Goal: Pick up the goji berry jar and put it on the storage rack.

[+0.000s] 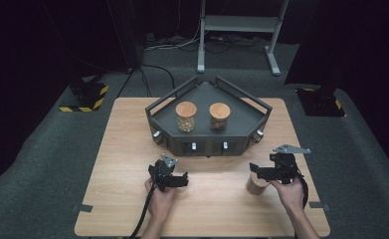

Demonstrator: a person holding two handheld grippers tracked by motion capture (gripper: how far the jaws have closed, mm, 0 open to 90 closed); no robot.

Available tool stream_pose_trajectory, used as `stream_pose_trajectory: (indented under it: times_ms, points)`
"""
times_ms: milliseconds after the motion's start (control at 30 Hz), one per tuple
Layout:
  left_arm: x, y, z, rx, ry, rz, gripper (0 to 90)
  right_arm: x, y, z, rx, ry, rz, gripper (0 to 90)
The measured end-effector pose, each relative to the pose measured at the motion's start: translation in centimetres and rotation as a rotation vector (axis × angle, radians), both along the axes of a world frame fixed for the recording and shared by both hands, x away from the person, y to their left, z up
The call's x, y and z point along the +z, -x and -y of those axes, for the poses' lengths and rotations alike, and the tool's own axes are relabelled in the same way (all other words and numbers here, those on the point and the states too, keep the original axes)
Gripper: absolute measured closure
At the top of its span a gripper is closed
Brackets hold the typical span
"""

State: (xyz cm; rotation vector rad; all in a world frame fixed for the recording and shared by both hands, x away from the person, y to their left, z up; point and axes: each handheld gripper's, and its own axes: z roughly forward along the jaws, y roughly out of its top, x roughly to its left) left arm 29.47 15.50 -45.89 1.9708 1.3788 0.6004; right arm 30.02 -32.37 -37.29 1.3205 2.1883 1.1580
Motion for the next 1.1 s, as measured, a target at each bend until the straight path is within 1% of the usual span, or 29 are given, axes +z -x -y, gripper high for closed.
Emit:
stream_pose_trajectory:
  times_ms: [133, 500, 633, 867, 1100]
  points:
    - [0.0, 0.0, 0.0, 0.0, 0.0, 0.0, 2.2, -0.2, 0.3, -0.1, 0.006, 0.018, 0.0, 6.4]
    - [0.0, 0.0, 0.0, 0.0, 0.0, 0.0, 2.2, -1.2, 1.1, -0.3, 0.036, 0.045, 0.007, 6.0]
    - [0.0, 0.0, 0.0, 0.0, 0.0, 0.0, 2.2, -1.5, 1.3, -0.4, 0.038, 0.057, 0.005, 6.0]
    - [0.0, 0.0, 0.0, 0.0, 0.0, 0.0, 2.2, -2.6, 2.0, 0.0, 0.037, 0.045, 0.007, 6.4]
    - [0.0, 0.0, 0.0, 0.0, 0.0, 0.0, 2.2, -3.6, 2.4, -0.2, 0.033, 0.064, 0.005, 7.0]
